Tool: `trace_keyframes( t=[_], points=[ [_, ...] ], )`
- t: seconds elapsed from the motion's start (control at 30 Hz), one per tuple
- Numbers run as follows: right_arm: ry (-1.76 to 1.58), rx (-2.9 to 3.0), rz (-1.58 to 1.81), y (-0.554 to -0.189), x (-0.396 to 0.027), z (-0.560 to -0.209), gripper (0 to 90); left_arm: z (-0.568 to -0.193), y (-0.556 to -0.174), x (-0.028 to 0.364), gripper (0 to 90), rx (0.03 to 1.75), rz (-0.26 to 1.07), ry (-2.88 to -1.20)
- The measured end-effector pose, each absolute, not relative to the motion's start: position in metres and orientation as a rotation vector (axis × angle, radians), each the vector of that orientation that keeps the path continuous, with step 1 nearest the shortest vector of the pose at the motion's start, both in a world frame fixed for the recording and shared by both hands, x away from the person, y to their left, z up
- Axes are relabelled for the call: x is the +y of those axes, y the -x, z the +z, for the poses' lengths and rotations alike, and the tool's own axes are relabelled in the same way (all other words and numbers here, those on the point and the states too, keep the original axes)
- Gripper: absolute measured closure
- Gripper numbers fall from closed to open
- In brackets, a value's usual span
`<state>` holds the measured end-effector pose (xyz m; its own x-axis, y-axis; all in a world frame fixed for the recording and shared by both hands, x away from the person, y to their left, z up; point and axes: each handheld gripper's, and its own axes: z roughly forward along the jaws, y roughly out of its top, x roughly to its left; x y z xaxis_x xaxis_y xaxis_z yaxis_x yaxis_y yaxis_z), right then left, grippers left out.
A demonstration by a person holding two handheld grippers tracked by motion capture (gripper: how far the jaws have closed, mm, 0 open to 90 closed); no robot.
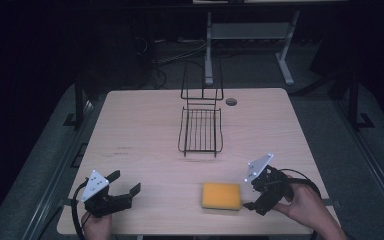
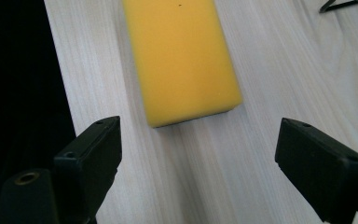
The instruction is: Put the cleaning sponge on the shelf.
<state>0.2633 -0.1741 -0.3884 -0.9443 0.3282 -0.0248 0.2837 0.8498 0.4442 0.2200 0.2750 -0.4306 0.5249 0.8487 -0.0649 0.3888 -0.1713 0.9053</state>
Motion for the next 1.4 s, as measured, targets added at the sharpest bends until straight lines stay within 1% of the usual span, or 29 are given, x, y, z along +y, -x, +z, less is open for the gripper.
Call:
trace_keyframes(
  t=[0.7,1.4],
  points=[
    [-0.402,2.988,0.620,-0.274,-0.146,-0.394,14.4,-0.431,-0.220,0.278,13.0,1.044,0.577,-1.767],
    [-0.300,3.041,0.517,-0.282,-0.114,-0.408,14.4,-0.431,-0.220,0.279,12.9,1.046,0.571,-1.761]
  ],
)
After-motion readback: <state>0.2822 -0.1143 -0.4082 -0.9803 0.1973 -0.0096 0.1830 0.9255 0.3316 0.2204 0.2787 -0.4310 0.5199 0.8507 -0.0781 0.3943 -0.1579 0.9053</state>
